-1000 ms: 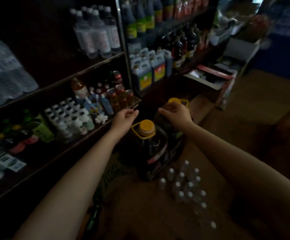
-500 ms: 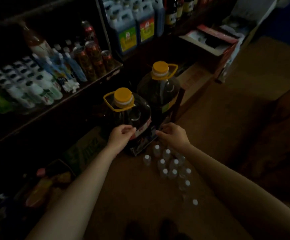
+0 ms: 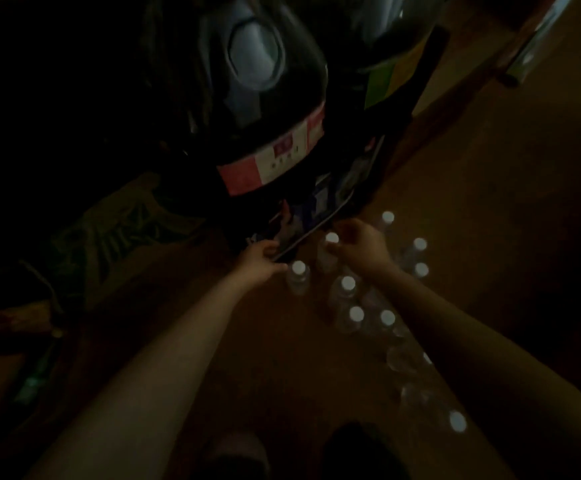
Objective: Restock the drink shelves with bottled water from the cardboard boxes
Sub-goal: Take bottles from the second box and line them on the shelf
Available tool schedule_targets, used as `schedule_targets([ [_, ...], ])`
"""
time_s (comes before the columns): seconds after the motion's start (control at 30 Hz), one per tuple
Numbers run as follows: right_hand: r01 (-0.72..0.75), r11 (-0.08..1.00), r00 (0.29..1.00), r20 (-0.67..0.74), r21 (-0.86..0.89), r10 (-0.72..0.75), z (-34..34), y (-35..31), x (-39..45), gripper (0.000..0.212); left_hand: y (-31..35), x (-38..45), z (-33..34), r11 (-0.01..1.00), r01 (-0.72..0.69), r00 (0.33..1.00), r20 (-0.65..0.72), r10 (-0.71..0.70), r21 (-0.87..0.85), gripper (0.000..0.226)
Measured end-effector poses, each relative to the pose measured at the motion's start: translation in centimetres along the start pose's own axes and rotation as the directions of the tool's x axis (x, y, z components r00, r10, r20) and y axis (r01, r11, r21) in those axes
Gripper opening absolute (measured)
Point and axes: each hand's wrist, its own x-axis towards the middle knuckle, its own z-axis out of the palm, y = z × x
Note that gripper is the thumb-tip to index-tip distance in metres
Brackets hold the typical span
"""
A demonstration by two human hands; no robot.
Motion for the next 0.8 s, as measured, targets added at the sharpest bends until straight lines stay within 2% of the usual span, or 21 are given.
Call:
schedule_targets([
  [0.17,0.045,0.998,0.998,0.05,-0.052,-0.042,4.5,4.9,4.0,0.042,-5.5,5.8,4.4,0.995,-0.046,0.996,0.083,0.039,0.086,0.078],
  [0.27,0.099,0.991,0.994,0.054,-0.094,-0.094,6.5,7.3,5.9,0.048,-7.1,9.2,6.8,0.99,-0.141,0.984,0.112,0.139,0.015,0.08],
  [0.33,0.109,0.991,0.994,0.036,-0.084,-0.106,7.4,8.5,7.2,0.048,-8.1,11.1,7.9,0.978,-0.201,0.972,0.109,0.206,-0.052,0.076],
  [0.5,0.097,0.995,0.993,-0.061,-0.016,-0.098,8.1,9.1,8.6,0.041,-8.8,11.7,9.2,0.95,-0.273,0.958,0.051,0.283,-0.153,0.046],
  [0.7,0.07,0.997,0.995,-0.071,0.023,-0.069,7.7,8.9,7.6,0.041,-8.1,10.1,7.5,0.953,-0.292,0.956,-0.005,0.293,-0.086,0.05],
  [0.8,0.018,0.999,0.999,-0.032,0.028,-0.017,6.1,7.4,5.9,0.039,-6.0,7.3,4.9,0.943,-0.326,0.945,-0.023,0.325,-0.066,0.051],
])
